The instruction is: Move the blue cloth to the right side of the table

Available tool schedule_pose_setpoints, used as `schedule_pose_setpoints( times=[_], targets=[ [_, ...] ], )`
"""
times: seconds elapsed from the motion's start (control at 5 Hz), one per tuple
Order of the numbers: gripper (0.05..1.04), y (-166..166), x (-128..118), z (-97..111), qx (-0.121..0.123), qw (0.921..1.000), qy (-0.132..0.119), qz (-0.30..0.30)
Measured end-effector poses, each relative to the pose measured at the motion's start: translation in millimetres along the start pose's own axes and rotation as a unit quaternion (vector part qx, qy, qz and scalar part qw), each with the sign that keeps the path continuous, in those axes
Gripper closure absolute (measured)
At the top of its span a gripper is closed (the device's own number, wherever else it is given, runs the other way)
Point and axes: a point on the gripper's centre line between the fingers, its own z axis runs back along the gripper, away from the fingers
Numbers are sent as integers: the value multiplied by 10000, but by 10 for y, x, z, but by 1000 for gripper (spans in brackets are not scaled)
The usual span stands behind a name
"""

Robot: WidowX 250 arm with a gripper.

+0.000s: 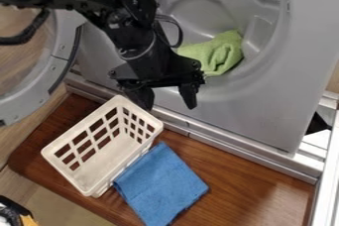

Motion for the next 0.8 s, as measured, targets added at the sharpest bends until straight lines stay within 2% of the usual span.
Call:
schedule_pose_setpoints(
  times=[0.2, 0.4, 0.6, 0.8],
  targets=[
    [84, 14, -34, -55, 16, 9999, 108, 37],
    [84, -60, -161, -332, -63, 9989, 442, -141],
    [84, -35, -352, -567, -144, 9978, 603, -222],
    [84, 37, -573, -827, -261, 9946, 832, -563]
  ],
)
